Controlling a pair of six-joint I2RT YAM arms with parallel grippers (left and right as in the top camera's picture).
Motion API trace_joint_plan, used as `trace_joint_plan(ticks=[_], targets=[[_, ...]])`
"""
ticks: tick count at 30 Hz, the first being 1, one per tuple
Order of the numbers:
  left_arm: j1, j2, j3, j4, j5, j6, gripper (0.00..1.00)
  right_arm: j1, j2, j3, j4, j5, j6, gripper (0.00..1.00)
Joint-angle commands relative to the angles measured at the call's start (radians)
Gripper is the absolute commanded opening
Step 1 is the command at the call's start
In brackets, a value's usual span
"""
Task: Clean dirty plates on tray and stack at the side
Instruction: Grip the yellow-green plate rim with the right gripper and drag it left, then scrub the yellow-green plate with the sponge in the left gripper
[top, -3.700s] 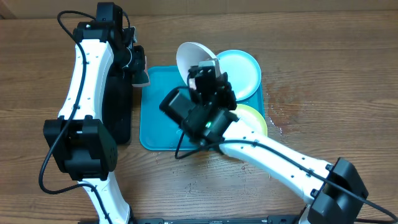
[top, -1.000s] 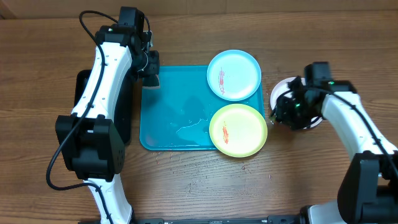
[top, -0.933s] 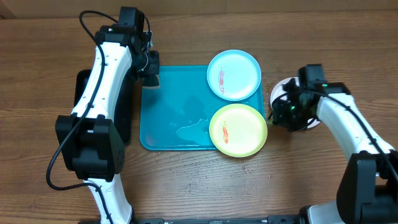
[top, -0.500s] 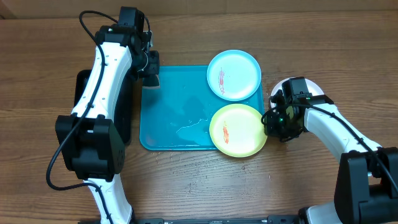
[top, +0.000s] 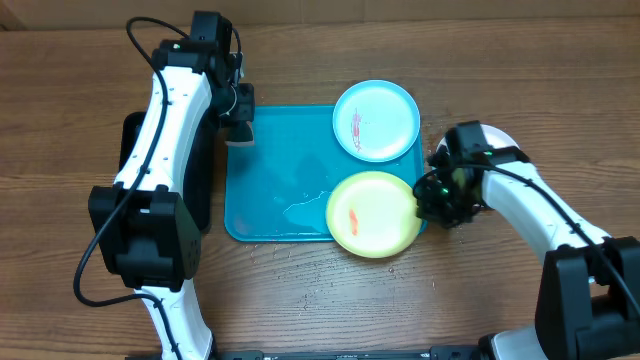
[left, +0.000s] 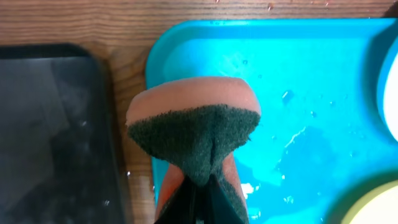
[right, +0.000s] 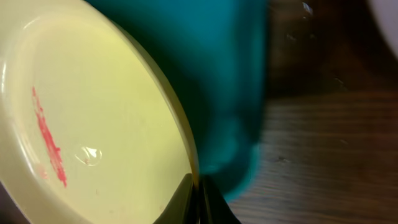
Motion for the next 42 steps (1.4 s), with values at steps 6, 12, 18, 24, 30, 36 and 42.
trace_joint_plan(ticks=[6,12,18,24,30,36,42], targets=[[0.006,-0.008,0.185,-0.081,-0.021,-0.035,0.04,0.275,-0.016,0.103,0.208,0.206,0.459,0.04],[0.006,-0.008,0.182,-0.090,-0.021,-0.035,0.04,0.405,0.061,0.103,0.334,0.301,0.676,0.04],[0.006,-0.008,0.182,-0.098,-0.021,-0.035,0.04,0.460,0.182,0.103,0.428,0.235,0.686,0.04],[0.006,-0.008,0.182,-0.102,-0.019,-0.036,0.04,0.449,0.197,0.119,0.444,0.179,0.589,0.16],[-0.023,-0.008,0.164,-0.116,0.024,-0.030,0.04,0.428,0.198,0.141,0.445,0.191,0.531,0.24],[-0.087,-0.008,0.071,-0.115,0.040,-0.024,0.04,0.418,0.216,0.140,0.469,0.190,0.528,0.14],[-0.142,-0.008,0.006,-0.100,0.039,-0.025,0.04,0.418,0.253,0.140,0.482,0.175,0.528,0.12]])
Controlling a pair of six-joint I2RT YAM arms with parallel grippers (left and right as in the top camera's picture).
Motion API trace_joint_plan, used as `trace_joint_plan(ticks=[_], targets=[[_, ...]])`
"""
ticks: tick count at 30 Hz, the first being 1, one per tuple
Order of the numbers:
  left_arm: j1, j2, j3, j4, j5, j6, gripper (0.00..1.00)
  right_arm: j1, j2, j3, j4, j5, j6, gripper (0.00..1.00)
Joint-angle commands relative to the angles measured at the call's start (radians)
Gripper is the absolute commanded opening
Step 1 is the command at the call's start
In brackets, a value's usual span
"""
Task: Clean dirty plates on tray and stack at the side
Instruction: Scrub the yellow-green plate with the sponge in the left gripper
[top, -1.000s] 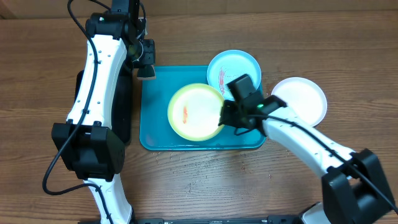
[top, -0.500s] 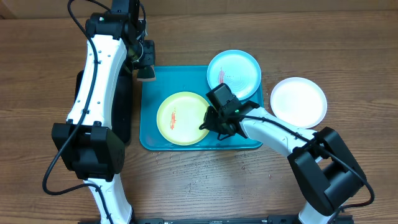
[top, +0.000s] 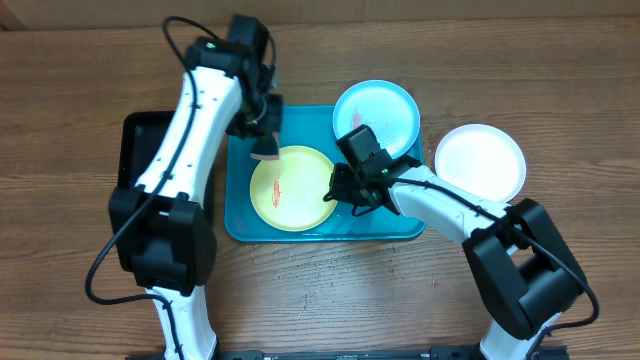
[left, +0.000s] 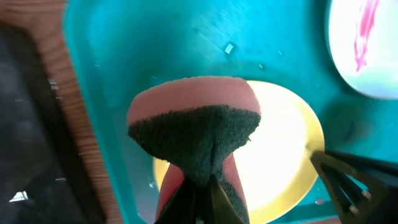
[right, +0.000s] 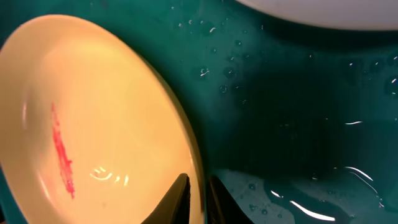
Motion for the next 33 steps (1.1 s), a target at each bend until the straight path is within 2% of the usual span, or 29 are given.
trace_joint_plan(ticks=[1,4,10,15,22,28,31,33], targets=[[-0.021,-0.008,-0.024,0.013,0.014,-0.003,0.04,-0.002,0.041,0.023,0.023,-0.026,-0.007,0.12],[-0.026,-0.008,-0.032,0.013,0.014,-0.004,0.04,-0.002,0.065,0.023,0.042,-0.054,-0.002,0.12],[-0.026,-0.008,-0.057,0.013,-0.002,-0.014,0.04,-0.005,0.066,0.023,0.067,-0.053,0.023,0.04],[-0.027,-0.008,-0.146,0.059,-0.043,-0.048,0.04,-0.005,0.066,0.023,0.070,-0.054,0.023,0.04],[-0.028,-0.008,-0.398,0.276,-0.105,-0.145,0.04,-0.005,0.066,0.023,0.070,-0.054,0.023,0.04],[-0.033,-0.008,-0.566,0.423,-0.104,-0.149,0.04,-0.005,0.066,0.023,0.070,-0.061,0.023,0.04],[-0.034,-0.008,-0.585,0.414,-0.003,-0.085,0.04,-0.005,0.066,0.023,0.070,-0.061,0.023,0.04],[-0.034,-0.008,-0.584,0.394,0.192,0.045,0.04,-0.005,0.066,0.023,0.070,-0.061,0.023,0.04]])
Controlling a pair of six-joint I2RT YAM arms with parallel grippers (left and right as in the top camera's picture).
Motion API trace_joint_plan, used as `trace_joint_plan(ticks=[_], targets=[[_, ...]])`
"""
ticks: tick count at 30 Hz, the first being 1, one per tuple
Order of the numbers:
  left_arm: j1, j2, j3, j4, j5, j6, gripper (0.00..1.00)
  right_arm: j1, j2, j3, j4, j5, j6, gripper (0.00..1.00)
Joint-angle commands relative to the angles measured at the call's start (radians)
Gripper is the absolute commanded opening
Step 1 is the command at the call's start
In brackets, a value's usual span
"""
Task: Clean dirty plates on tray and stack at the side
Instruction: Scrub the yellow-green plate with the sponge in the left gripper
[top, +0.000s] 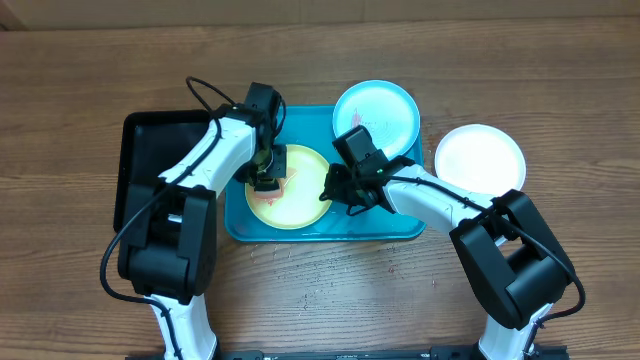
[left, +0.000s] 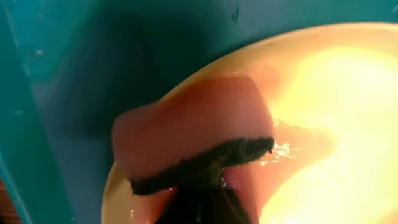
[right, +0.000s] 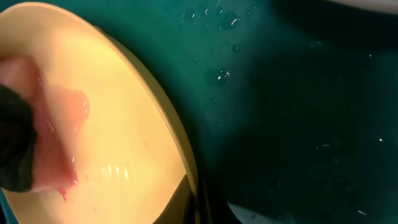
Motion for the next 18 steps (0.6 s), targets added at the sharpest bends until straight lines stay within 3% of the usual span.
trace_joint_plan(ticks=[1,4,8,14,18], targets=[[-0.007,0.030,-0.052,-0.044,0.343,0.208,0.04,-0.005,0.012,0.016,0.004,-0.008,0.009,0.04],[-0.007,0.030,-0.051,-0.067,0.547,0.345,0.04,-0.005,0.012,0.016,0.004,-0.008,0.009,0.04],[-0.003,0.030,-0.047,-0.002,0.498,0.296,0.04,-0.005,0.012,0.016,0.004,-0.010,0.009,0.04],[0.000,0.030,-0.040,0.187,0.103,-0.004,0.04,-0.005,0.012,0.016,-0.001,-0.016,0.009,0.04],[0.000,0.030,-0.040,0.167,-0.230,-0.173,0.04,-0.005,0.012,0.016,-0.007,-0.016,0.009,0.04]])
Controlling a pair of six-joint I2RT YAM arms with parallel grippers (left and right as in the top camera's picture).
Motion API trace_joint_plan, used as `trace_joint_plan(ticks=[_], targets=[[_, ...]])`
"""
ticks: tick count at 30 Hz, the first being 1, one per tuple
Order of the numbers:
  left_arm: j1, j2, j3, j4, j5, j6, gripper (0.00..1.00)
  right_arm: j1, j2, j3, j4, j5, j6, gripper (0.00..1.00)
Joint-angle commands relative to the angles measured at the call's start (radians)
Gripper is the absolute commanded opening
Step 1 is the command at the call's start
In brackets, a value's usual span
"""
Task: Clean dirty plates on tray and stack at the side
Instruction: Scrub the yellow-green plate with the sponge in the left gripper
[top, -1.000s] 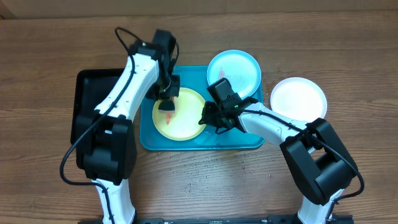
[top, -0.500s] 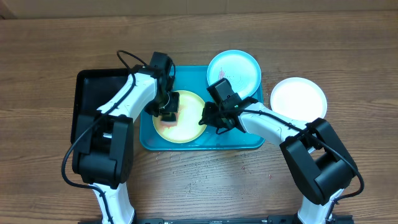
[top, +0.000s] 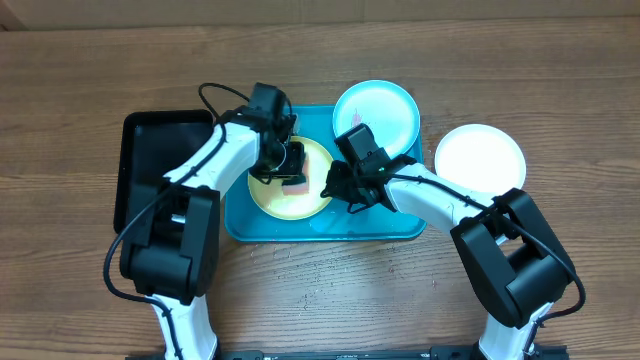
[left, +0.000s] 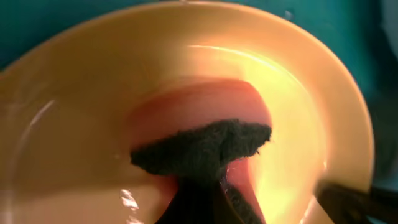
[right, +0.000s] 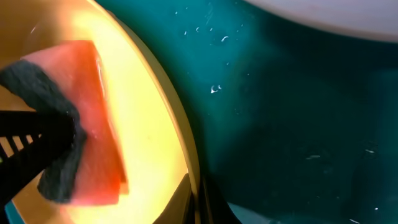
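A yellow plate (top: 278, 196) lies on the teal tray (top: 235, 225). My left gripper (top: 293, 175) is shut on an orange sponge (left: 205, 118) with a dark green scouring face, and the sponge presses into the plate's bowl. My right gripper (top: 330, 190) is shut on the yellow plate's right rim (right: 180, 143). A light blue plate (top: 385, 110) with a red smear sits at the tray's back right corner. A white plate (top: 480, 160) lies on the table, right of the tray.
A black tray (top: 150, 160) lies left of the teal tray. Water drops and a puddle (right: 336, 186) sit on the teal tray floor. Bare wooden table (top: 560, 90) surrounds everything.
The sponge has moved from the plate's left side to its right part, close to my right gripper. The red mark that was under the sponge no longer shows.
First my left gripper held the sponge over the tray's left edge while my right held the yellow plate at the tray's right edge. Then the plate lay at the tray's centre-left with the sponge above it. Then the sponge pressed on the plate, and now it sits further right.
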Motion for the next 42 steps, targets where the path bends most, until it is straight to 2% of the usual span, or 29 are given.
trace_joint_plan(ticks=[1,4,8,9,12,17,19,24,27,29,30,32,35,38,42], targets=[[0.014,0.028,-0.003,-0.036,-0.494,-0.241,0.04,0.003,0.010,0.014,-0.014,-0.020,-0.008,0.04],[0.014,0.028,-0.003,-0.121,-0.568,-0.271,0.04,0.003,0.010,0.014,-0.013,-0.019,-0.008,0.04],[0.014,0.028,-0.003,-0.221,-0.542,-0.229,0.04,0.003,0.010,0.014,-0.010,-0.019,-0.008,0.04],[0.014,0.028,-0.003,-0.231,-0.498,-0.175,0.04,0.003,0.010,0.014,-0.010,-0.019,-0.008,0.04],[0.014,0.028,-0.003,-0.251,-0.234,0.078,0.04,0.003,0.010,0.014,-0.010,-0.019,-0.008,0.04],[0.014,0.028,0.001,-0.333,0.297,0.515,0.04,0.003,0.010,0.014,-0.010,-0.019,-0.008,0.04],[0.014,0.028,0.004,-0.359,0.378,0.565,0.04,0.003,0.010,0.014,-0.010,-0.019,-0.008,0.04],[0.014,0.028,0.009,-0.328,0.389,0.560,0.04,0.003,0.010,0.014,-0.010,-0.019,-0.008,0.04],[0.014,0.028,0.023,-0.245,0.356,0.486,0.04,0.003,0.010,0.014,-0.010,-0.020,-0.008,0.04],[0.014,0.028,0.036,-0.156,0.269,0.370,0.04,0.003,0.010,0.014,-0.010,-0.020,-0.008,0.04],[0.014,0.028,0.045,-0.080,0.167,0.267,0.04,0.003,0.010,0.014,-0.011,-0.020,-0.008,0.04],[0.014,0.028,0.057,-0.002,0.042,0.155,0.04,0.003,0.010,0.014,-0.011,-0.020,-0.008,0.04],[0.014,0.028,0.074,0.079,-0.157,0.068,0.04,0.003,0.010,0.014,-0.015,-0.020,-0.008,0.04],[0.014,0.028,0.078,0.072,-0.380,0.059,0.04,0.003,0.010,0.014,-0.015,-0.020,-0.008,0.04],[0.014,0.028,0.078,-0.065,-0.594,0.011,0.04,0.003,0.010,0.014,-0.016,-0.019,-0.008,0.04]])
